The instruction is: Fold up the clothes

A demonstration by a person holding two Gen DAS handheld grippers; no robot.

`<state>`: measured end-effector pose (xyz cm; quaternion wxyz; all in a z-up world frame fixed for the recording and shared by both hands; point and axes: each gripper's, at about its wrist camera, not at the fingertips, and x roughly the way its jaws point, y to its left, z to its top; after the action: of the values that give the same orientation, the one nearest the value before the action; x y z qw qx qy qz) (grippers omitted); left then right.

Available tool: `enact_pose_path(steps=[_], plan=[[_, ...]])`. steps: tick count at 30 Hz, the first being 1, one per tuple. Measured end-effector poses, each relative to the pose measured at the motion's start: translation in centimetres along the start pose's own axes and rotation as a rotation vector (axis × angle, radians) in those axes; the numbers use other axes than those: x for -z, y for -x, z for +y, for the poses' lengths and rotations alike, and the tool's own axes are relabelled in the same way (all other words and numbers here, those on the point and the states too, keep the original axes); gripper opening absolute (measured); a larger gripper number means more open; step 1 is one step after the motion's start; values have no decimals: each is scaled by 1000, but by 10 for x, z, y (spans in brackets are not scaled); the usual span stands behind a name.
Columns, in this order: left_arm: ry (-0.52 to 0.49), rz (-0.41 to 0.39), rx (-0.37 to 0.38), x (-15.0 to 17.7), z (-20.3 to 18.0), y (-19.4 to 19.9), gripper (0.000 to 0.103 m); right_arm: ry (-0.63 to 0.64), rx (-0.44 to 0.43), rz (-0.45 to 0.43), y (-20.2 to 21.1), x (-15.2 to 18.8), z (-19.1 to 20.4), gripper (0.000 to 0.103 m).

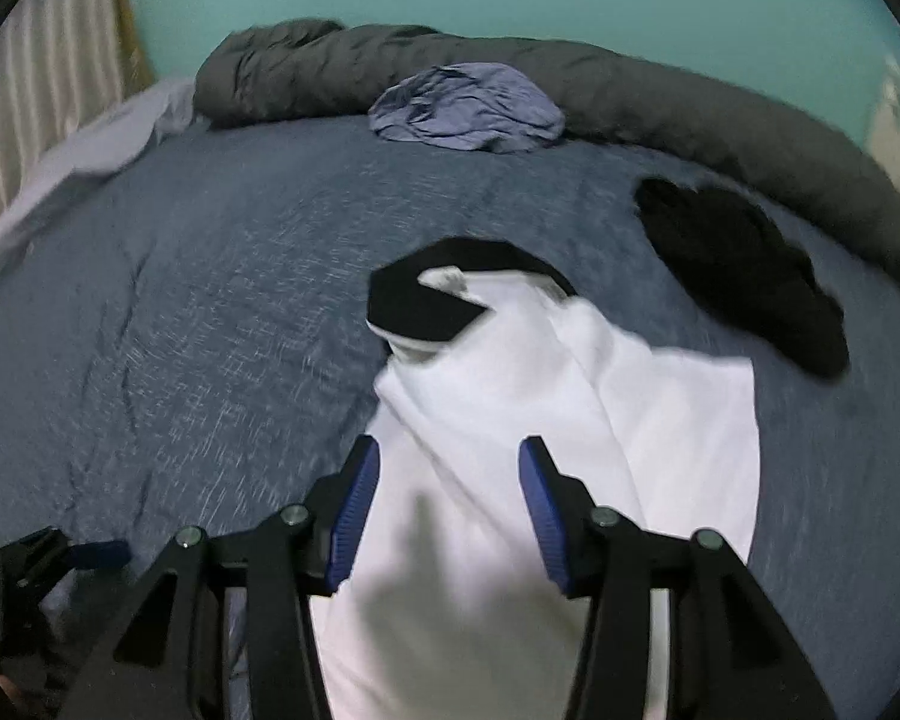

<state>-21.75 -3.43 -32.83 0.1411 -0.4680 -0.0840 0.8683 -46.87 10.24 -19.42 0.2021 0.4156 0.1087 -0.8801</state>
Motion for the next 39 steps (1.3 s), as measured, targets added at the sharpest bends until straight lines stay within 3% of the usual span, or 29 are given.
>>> enact_pose_path(steps=[6, 8, 11, 12, 17, 23, 29, 39], plan=[[15, 4, 21, -2, 0, -1, 86, 126, 39, 68, -32, -13, 16, 47], [16, 4, 22, -2, -1, -1, 86, 135, 53, 85, -39, -14, 15, 28], [18, 5, 24, -1, -3, -2, 86, 128, 58, 92, -42, -17, 11, 8], [19, 5, 25, 0, -4, -3, 86, 123, 59, 82, -40, -18, 9, 6], [12, 6, 20, 3, -13, -5, 87, 62, 71, 19, -20, -26, -18, 3], [6, 8, 17, 3, -18, -10, 87, -83, 147, -25, -3, -40, -84, 3], [2, 9, 18, 4, -17, -10, 88, -235, 208, 12, -15, -45, -150, 3], [-3, 16, 23, 1, -5, -11, 89, -295, 262, 103, -56, -45, -195, 3]])
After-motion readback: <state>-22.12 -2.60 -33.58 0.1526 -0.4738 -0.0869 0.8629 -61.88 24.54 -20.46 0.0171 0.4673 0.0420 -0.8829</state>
